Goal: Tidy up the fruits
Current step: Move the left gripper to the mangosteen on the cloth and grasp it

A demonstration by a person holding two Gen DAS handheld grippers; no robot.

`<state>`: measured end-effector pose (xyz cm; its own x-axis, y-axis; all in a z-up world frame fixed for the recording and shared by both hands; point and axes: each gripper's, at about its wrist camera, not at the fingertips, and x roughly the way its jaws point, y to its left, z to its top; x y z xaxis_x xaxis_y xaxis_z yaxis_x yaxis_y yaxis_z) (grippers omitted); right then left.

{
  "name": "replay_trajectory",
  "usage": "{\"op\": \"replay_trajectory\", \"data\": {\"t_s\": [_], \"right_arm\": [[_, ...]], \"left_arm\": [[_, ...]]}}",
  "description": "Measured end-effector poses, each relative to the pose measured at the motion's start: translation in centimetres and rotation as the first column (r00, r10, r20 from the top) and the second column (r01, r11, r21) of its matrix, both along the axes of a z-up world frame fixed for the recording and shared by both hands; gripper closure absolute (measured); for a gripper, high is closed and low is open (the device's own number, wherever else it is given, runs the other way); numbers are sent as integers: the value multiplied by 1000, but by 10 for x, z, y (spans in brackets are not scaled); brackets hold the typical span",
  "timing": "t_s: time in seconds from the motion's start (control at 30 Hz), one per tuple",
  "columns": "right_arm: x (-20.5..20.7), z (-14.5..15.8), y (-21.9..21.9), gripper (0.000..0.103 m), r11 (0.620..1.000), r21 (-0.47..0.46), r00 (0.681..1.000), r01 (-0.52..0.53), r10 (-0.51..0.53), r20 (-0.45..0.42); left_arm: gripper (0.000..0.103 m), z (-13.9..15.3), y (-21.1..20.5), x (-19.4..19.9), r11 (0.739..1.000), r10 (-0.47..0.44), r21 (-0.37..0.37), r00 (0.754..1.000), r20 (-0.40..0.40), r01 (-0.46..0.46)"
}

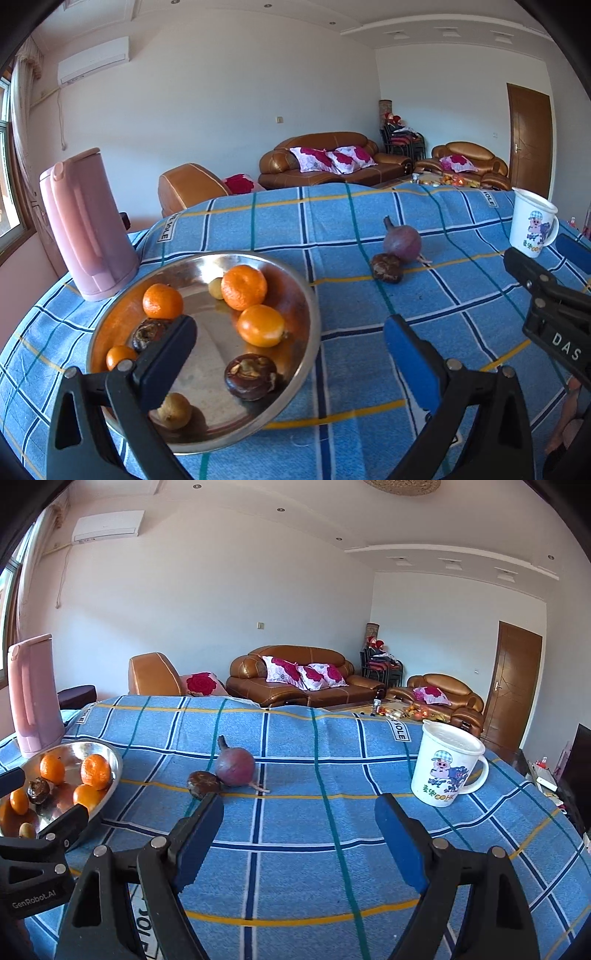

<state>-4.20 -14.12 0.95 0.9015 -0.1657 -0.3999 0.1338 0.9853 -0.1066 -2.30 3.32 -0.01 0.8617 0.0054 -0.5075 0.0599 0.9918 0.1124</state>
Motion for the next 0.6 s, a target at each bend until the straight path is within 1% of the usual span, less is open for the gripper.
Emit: {"op": "replay_trajectory", "data": {"t_s": [0.13,0.23,0.33,0.43,0.53,0.6], "right_arm": [[7,-1,-19,18,999,31,1000,27,-27,-13],[9,-1,-31,18,997,69,999,39,-38,-12],[11,-1,-37,18,995,91,999,33,-32,-10],[17,-1,-40,18,996,82,1000,23,-22,-12],[24,-2,-46,18,997,78,1000,22,-20,-20],[27,-3,-52,18,994,103,999,27,-24,-32]], "left_arm": [[0,0,-16,10,998,-56,-22,998,-24,55],[1,-2,-27,22,996,-75,-52,996,-45,73],[6,-5,-44,39,995,-95,-48,992,-79,92],[6,-9,-60,57,993,-117,-46,986,-119,112],[11,-12,-73,74,991,-136,-42,980,-148,131],[13,-14,-80,88,990,-141,-40,976,-168,136]]}}
